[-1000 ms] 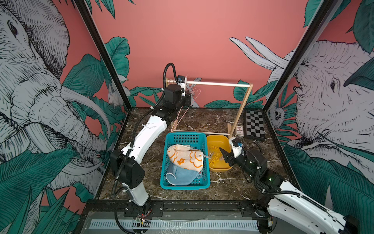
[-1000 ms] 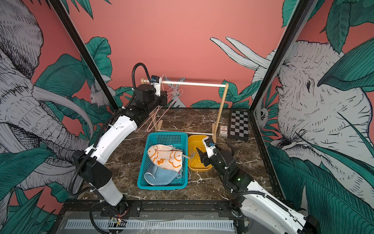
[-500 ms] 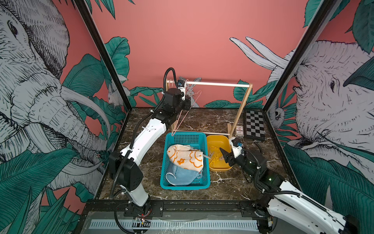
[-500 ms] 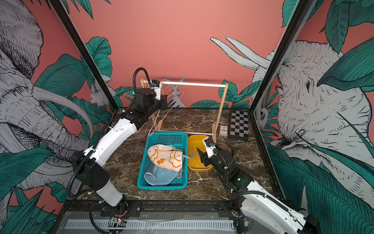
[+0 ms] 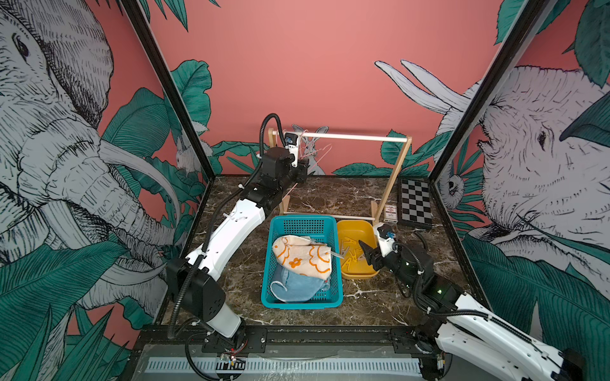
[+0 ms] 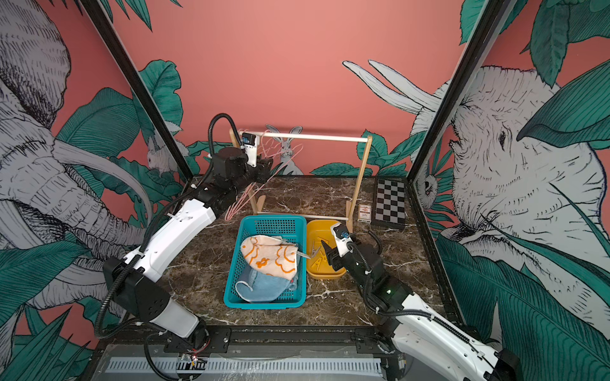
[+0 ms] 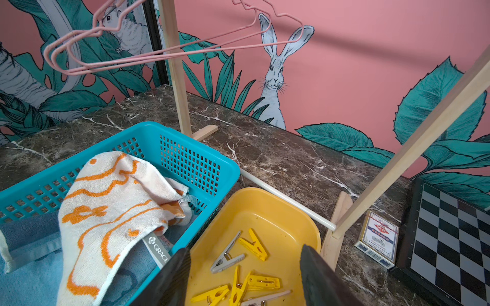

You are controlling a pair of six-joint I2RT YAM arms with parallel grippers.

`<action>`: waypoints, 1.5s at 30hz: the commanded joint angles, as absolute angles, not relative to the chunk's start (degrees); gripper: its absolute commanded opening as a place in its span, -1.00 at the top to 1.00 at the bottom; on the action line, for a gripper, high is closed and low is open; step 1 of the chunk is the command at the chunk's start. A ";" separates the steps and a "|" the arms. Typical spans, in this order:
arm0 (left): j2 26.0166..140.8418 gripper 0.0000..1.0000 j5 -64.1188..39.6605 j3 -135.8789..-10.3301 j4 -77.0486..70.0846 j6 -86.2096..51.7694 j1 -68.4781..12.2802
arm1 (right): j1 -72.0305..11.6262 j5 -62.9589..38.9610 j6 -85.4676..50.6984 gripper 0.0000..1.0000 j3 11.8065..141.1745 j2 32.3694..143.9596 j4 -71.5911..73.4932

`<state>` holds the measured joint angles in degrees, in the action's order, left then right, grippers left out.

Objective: Remove the clothespins securing towels to the hanger
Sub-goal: Place the hanger on the clothesline, then reset both arms

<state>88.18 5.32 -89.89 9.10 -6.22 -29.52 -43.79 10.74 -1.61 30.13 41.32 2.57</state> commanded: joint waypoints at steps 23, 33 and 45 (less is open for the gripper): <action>59.73 -0.37 30.92 -65.45 11.91 2.32 -29.31 | -35.23 38.02 -3.88 -0.32 25.29 42.17 8.22; 59.24 -0.38 39.34 -59.20 10.55 5.14 -26.54 | -26.22 38.63 -1.90 -0.34 22.75 45.23 13.08; 59.30 -0.68 34.05 -47.93 5.52 -2.40 -11.68 | -10.78 32.58 -8.92 -0.37 18.43 48.38 14.68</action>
